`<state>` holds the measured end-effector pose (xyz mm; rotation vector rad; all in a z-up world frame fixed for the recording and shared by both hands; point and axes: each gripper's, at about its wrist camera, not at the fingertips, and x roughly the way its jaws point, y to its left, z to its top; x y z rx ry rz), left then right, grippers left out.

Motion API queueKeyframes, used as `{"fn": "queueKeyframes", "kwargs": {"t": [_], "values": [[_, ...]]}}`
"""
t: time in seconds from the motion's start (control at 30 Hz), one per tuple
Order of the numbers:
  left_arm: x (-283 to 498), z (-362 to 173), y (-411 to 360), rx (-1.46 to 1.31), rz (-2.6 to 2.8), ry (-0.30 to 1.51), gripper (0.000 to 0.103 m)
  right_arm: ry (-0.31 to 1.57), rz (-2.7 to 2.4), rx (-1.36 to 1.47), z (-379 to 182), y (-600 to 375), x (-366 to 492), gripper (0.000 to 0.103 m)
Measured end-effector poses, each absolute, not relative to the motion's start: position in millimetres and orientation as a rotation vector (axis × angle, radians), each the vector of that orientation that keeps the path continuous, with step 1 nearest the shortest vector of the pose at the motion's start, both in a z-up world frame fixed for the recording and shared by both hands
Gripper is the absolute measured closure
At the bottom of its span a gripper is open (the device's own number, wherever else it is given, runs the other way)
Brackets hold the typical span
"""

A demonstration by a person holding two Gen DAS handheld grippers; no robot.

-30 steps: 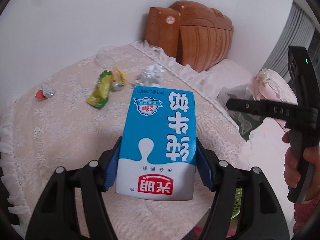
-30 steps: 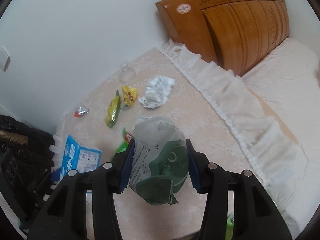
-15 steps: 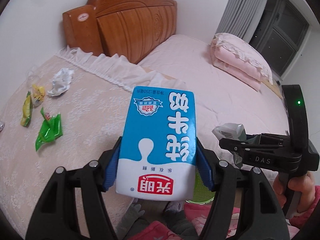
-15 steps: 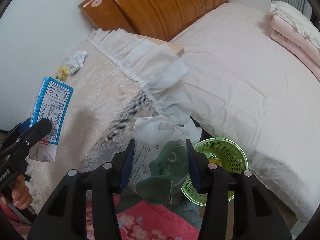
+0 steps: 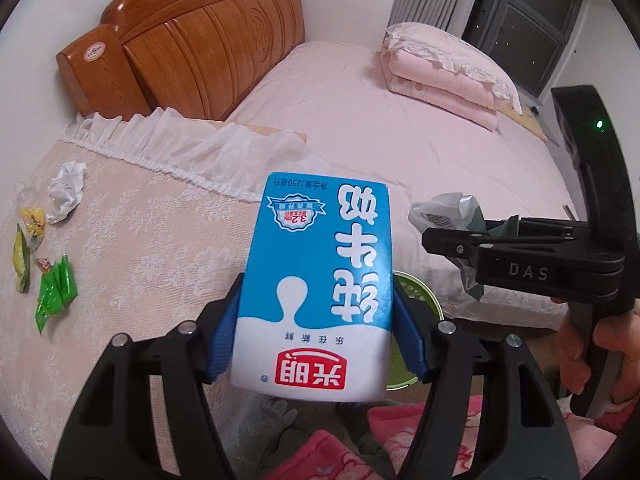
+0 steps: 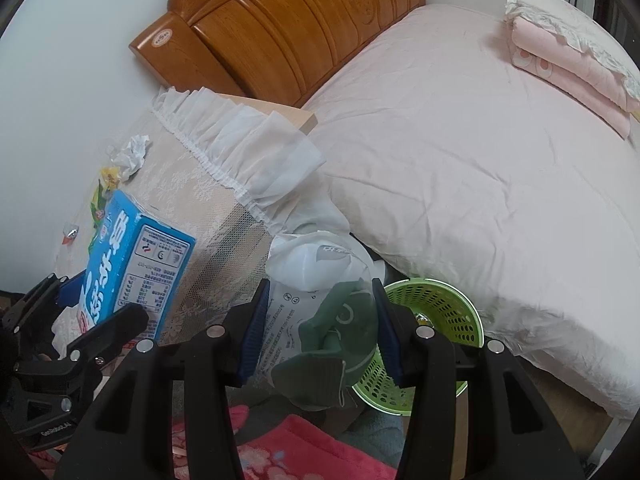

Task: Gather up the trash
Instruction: 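Carry the milk carton and green-white bag toward the green wastebasket, then open the left tool over the basket while the right tool drops the green-white bag in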

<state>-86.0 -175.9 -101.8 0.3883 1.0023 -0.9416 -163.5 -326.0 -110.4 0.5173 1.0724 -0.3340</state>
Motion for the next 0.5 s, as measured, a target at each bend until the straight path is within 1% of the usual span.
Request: {"fn": "queueKeyframes", "kwargs": {"t": [0.1, 0.27, 0.4, 0.5], "values": [[-98.0, -125.4, -204.7, 0.465, -1.001, 1.030, 0.039, 1.089, -0.385, 0.532, -114.1, -339.8, -183.3, 0.054], [-131.0, -184.8, -263.8, 0.604, -1.106, 1.104, 0.039, 1.127, -0.470, 0.572, -123.6, -364.7, -220.0, 0.054], [-156.0, -235.0, -301.0, 0.669, -1.154, 1.185, 0.038, 1.166, -0.527, 0.600, -135.3, -386.1, -251.1, 0.053], [-166.8, -262.5, -318.9, 0.697, -1.154, 1.249, 0.038, 1.188, -0.553, 0.623, -146.0, -399.6, -268.0, 0.053]]}}
